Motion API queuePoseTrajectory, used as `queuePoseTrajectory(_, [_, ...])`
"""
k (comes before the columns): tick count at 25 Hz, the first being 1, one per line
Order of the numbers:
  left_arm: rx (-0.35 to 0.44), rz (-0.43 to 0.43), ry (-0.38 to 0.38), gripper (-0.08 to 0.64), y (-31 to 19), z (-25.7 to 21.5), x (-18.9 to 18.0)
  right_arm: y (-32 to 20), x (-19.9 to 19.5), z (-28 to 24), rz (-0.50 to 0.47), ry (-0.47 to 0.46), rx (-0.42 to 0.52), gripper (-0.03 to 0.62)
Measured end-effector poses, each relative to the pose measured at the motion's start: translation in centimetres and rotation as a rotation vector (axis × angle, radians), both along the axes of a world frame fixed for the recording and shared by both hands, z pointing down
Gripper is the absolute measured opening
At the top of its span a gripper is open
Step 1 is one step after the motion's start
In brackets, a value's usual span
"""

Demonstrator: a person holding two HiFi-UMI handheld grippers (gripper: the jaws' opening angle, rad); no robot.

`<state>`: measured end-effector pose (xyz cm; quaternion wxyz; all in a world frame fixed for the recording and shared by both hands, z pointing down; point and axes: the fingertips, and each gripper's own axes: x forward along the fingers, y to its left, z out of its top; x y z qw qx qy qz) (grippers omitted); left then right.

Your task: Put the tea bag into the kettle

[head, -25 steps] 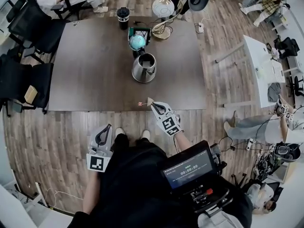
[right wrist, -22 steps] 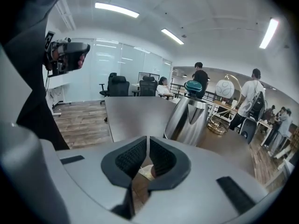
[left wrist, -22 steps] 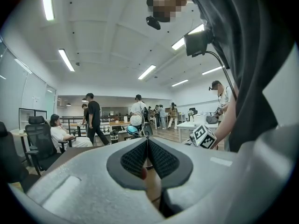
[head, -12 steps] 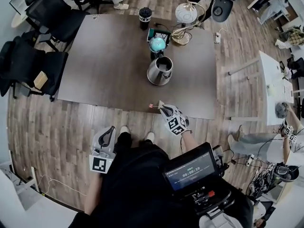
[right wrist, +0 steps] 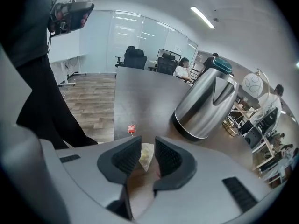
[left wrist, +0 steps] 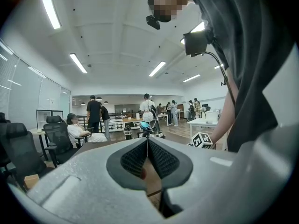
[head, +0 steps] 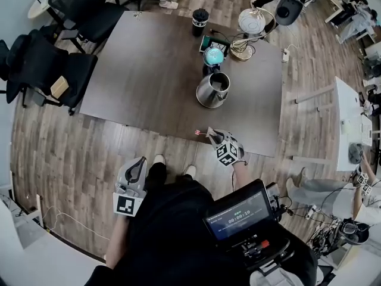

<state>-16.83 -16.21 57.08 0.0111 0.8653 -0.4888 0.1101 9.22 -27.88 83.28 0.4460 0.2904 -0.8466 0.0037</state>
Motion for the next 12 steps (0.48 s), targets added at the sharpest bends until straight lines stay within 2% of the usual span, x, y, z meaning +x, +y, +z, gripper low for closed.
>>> queuePoseTrajectory(5, [-0.005,-0.010,-0.009,0.000,0.4,0.1,-0.2,0.2,0.6,1.6,0.020,0.027,-0.055,0.081])
queuePoseTrajectory(12, [0.001,-0.025,-0.019,0.000,0.5,-0.1,-0.4,0.2,1.3,2.9,0.078,0.037,-0.085,0.081])
